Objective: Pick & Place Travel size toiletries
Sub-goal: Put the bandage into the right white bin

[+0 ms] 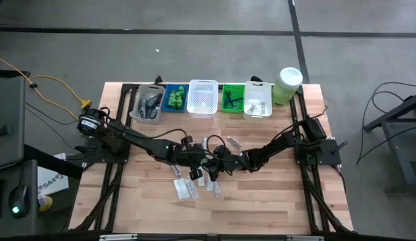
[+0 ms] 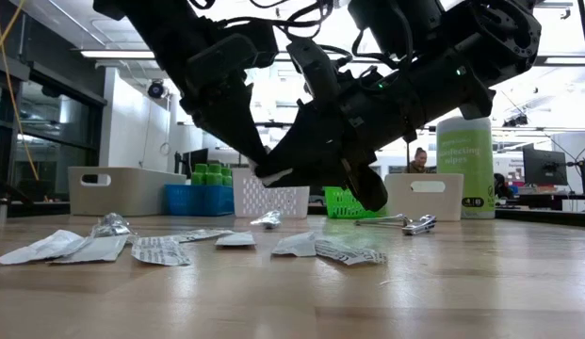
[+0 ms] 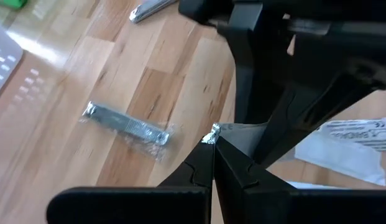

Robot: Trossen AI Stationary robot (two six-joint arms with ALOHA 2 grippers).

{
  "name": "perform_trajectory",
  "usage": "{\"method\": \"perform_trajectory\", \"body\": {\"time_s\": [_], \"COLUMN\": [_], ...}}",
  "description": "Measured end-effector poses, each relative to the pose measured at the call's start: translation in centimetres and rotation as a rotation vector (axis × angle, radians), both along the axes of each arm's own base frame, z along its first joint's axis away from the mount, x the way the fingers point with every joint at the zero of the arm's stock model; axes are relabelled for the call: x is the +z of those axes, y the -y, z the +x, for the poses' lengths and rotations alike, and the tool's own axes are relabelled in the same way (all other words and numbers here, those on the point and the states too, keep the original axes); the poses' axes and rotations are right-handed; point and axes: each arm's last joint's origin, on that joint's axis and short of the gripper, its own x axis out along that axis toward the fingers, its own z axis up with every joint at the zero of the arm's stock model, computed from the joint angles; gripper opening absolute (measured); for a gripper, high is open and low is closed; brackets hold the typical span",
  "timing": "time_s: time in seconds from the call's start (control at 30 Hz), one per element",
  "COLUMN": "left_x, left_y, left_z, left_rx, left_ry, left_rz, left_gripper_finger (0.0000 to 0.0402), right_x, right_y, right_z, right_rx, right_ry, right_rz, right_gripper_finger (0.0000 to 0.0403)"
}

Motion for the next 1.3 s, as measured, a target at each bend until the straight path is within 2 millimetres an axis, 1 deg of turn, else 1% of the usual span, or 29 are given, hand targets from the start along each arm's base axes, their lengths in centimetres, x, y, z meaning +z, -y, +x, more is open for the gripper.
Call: {"method": "perform_trajectory", "body": {"time_s": [0.13,0.23,0.33,0.43,0.63,0.7,0.77,0.87,1.07,1.17,1.23,1.3], "left_x": [0.0,0.0,0.0,0.0,-0.1,-0.2,0.1,1.1,3.0,3.7,3.9,4.0], "left_y": [0.0,0.0,0.1,0.1,0.1,0.1,0.0,-0.1,-0.5,-0.3,0.0,0.2], "left_z": [0.0,0.0,0.0,0.0,-0.1,-0.2,-0.3,-0.7,-2.4,-3.2,-3.7,-4.2], "left_rx": [-0.005,-0.009,-0.032,-0.042,-0.035,-0.029,-0.029,-0.026,0.022,0.027,0.032,0.042], "left_ry": [0.001,0.0,-0.008,-0.011,-0.03,-0.04,-0.037,-0.008,-0.017,-0.017,-0.023,-0.034], "left_rz": [0.001,0.004,-0.002,-0.007,-0.019,-0.02,-0.022,-0.018,0.065,0.096,0.12,0.134], "left_gripper_finger": [0.0,0.0003,0.002,0.0054,0.0144,0.0165,0.0178,0.0183,0.0182,0.0182,0.0182,0.0182], "right_x": [0.0,0.0,0.0,0.0,0.3,0.3,0.6,0.7,1.7,2.8,3.9,4.4], "right_y": [0.0,0.0,-0.1,-0.1,-0.1,0.1,0.3,0.6,1.5,1.9,2.2,2.5], "right_z": [0.0,0.0,0.0,0.0,-0.1,-0.2,-0.1,-0.2,-0.7,-1.3,-1.3,-2.2], "right_rx": [0.014,0.021,0.039,0.043,0.057,0.053,0.049,0.046,0.015,-0.009,-0.032,-0.052], "right_ry": [-0.002,-0.003,-0.006,-0.005,-0.016,-0.033,-0.023,-0.034,-0.087,-0.122,-0.103,-0.167], "right_rz": [-0.002,-0.011,-0.003,-0.004,0.001,-0.003,0.0,0.001,-0.015,-0.037,-0.045,-0.082], "right_gripper_finger": [0.0011,0.0004,0.0003,0.0003,0.0002,0.0002,0.0002,0.0002,0.0002,0.0002,0.0002,0.0003]}}
